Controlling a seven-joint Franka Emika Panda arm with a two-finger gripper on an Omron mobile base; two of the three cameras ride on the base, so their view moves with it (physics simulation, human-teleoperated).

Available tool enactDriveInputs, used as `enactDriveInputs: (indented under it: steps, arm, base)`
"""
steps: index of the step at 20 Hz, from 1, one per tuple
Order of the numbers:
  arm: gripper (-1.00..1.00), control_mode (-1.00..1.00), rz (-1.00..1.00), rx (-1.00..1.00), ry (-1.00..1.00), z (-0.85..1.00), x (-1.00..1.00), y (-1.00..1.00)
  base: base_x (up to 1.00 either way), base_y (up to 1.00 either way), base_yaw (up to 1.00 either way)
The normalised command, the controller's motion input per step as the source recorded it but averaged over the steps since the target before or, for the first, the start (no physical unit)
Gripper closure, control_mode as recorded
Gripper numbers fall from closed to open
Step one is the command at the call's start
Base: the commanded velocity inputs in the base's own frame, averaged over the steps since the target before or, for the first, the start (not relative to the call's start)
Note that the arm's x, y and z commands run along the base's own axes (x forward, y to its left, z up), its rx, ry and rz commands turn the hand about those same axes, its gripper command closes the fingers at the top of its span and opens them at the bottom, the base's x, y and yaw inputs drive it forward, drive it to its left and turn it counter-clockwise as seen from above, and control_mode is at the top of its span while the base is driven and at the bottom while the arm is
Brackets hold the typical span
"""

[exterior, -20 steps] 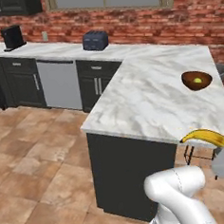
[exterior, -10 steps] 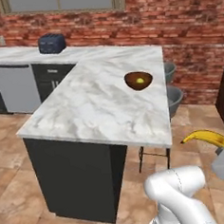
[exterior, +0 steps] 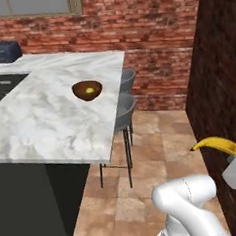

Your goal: Retrieve the pear and banana from the fridge and place them into the bowl on the dining table.

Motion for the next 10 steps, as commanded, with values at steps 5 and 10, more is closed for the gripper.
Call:
enactDriveInputs:
  steps: [5, 10]
  arm:
    - [1.0, 1.0, 0.0, 0.0, 0.0, 0.0, 0.0, 0.0]
    - [1.0, 1.0, 0.0, 0.0, 0.0, 0.0, 0.0, 0.0]
  base:
    - [0.15, -1.0, -0.28]
    - [0.91, -0.46, -0.02]
